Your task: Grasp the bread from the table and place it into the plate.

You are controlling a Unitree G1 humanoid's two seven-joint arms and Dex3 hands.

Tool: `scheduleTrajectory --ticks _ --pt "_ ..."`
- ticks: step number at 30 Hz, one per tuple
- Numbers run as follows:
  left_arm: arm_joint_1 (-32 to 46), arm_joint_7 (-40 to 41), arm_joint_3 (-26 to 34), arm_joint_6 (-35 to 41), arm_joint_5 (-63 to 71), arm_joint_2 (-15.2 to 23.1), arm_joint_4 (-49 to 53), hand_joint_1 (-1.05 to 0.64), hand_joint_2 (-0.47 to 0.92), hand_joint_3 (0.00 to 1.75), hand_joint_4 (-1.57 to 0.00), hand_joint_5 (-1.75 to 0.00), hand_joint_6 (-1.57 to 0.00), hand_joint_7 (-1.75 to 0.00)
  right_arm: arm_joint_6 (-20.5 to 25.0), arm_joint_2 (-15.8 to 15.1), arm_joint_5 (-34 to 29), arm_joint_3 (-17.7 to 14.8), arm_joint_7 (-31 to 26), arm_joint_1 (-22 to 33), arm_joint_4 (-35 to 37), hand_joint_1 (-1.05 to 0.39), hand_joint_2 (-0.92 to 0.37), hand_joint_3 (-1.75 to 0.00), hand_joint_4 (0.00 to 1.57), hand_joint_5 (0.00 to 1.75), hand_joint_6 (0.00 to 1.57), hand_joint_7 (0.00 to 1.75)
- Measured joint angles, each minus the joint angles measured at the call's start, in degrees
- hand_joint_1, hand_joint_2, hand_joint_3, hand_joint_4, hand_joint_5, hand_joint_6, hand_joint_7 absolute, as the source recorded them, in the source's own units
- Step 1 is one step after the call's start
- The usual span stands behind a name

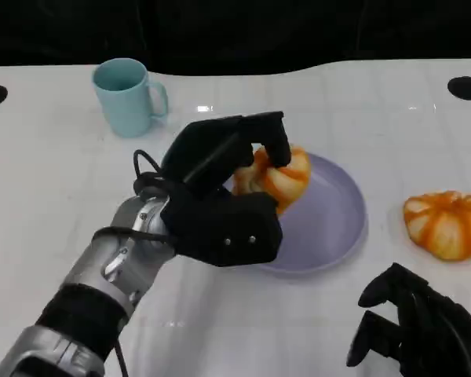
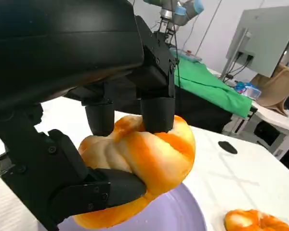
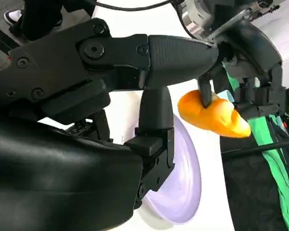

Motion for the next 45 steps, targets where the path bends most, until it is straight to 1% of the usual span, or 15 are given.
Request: scheduleTrajectory --ticks 11,13,16,17,18,20,21,23,24,26,27,28,29,35,45 --pt "-4.29 2.96 -2.12 -0.67 1.31 -2.55 9.19 -0.16 0.42 1.35 -0.92 -1.75 -0.71 -1.75 0.04 -0.09 -0.01 0.00 -0.01 0.21 -0.45 -0.51 -0.92 -0.50 0.61 1.75 0.38 1.71" --pt "-5.24 2.96 -2.42 -0.74 1.31 -2.76 10.93 -0.17 0.43 1.32 -0.90 -1.75 -0.70 -1.69 0.06 -0.09 0.00 0.01 -0.05 0.22 -0.46 -0.51 -0.92 -0.50 0.60 1.75 0.38 1.71" --pt "-6.57 1.39 -2.52 -0.44 0.46 -2.98 12.87 -0.18 0.47 1.24 -0.83 -1.75 -0.73 -1.38 0.04 -0.09 -0.12 0.19 -0.05 0.23 -0.46 -0.52 -0.92 -0.50 0.61 1.75 0.38 1.72" --pt "-6.96 0.27 -2.45 -0.14 -0.08 -3.04 13.20 -0.18 0.49 1.17 -0.81 -1.75 -0.75 -1.24 0.03 -0.08 -0.22 0.34 -0.05 0.23 -0.46 -0.52 -0.92 -0.51 0.61 1.75 0.38 1.72" --pt "-7.29 -0.77 -2.29 0.07 -0.51 -3.08 13.39 -0.19 0.59 0.93 -0.78 -1.75 -0.76 -1.00 0.01 -0.08 -0.33 0.53 -0.05 0.23 -0.45 -0.52 -0.92 -0.51 0.62 1.75 0.38 1.72" --pt "-7.70 -2.19 -2.06 0.65 -1.50 -3.10 13.59 -0.22 0.75 0.58 -0.73 -1.75 -0.78 -0.72 -0.02 -0.04 -0.51 0.84 -0.05 0.23 -0.45 -0.52 -0.92 -0.50 0.62 1.75 0.38 1.72" --pt "-7.82 -2.56 -2.06 0.95 -1.53 -3.10 13.60 -0.24 0.85 0.38 -0.68 -1.68 -0.75 -0.53 -0.02 -0.01 -0.56 0.94 -0.12 0.23 -0.45 -0.51 -0.92 -0.50 0.61 1.75 0.38 1.72" --pt "-8.01 -3.59 -2.30 1.85 -1.41 -3.02 13.59 -0.27 0.90 0.25 -0.61 -1.57 -0.73 -0.33 -0.01 0.16 -0.55 1.01 -0.37 0.23 -0.47 -0.51 -0.92 -0.51 0.61 1.75 0.37 1.72" --pt "-8.13 -4.12 -2.51 2.23 -1.32 -2.95 13.57 -0.31 0.91 0.22 -0.57 -1.28 -0.70 -0.22 -0.01 0.18 -0.55 1.01 -0.41 0.23 -0.48 -0.51 -0.92 -0.51 0.61 1.75 0.37 1.72" --pt "-8.39 -5.48 -2.77 2.85 -1.27 -2.79 13.47 -0.39 0.92 0.22 -0.51 -0.86 -0.62 -0.08 -0.01 0.21 -0.53 1.01 -0.49 0.23 -0.50 -0.51 -0.92 -0.51 0.61 1.75 0.37 1.72" --pt "-8.58 -6.34 -2.95 2.86 -1.26 -2.59 13.41 -0.41 0.92 0.23 -0.49 -0.73 -0.59 -0.05 -0.01 0.23 -0.54 1.02 -0.56 0.24 -0.54 -0.51 -0.92 -0.51 0.62 1.75 0.37 1.72" --pt "-8.83 -7.33 -3.18 2.84 -1.26 -2.27 13.35 -0.52 0.92 0.28 -0.33 -0.57 -0.44 -0.02 -0.01 0.23 -0.54 1.03 -0.66 0.27 -0.64 -0.51 -0.92 -0.51 0.62 1.75 0.38 1.73" --pt "-9.06 -8.51 -3.49 3.00 -1.12 -1.89 13.11 -0.57 0.92 0.30 -0.27 -0.50 -0.38 -0.01 -0.01 0.22 -0.56 1.04 -0.74 0.37 -0.85 -0.52 -0.92 -0.51 0.63 1.75 0.38 1.73" --pt "-9.49 -14.80 -5.54 6.69 0.64 -0.08 9.24 -0.77 0.92 0.37 -0.03 -0.32 -0.18 0.00 -0.01 0.16 -0.57 1.05 -0.72 0.78 -1.56 -0.52 -0.92 -0.51 0.61 1.75 0.37 1.73" --pt "-7.77 -19.71 -7.02 10.15 2.31 2.60 0.88 -0.86 0.92 0.45 0.00 -0.24 -0.13 0.00 0.01 -0.14 0.19 0.63 -0.42 1.16 -1.86 -0.51 -0.92 -0.49 0.61 1.75 0.37 1.73"
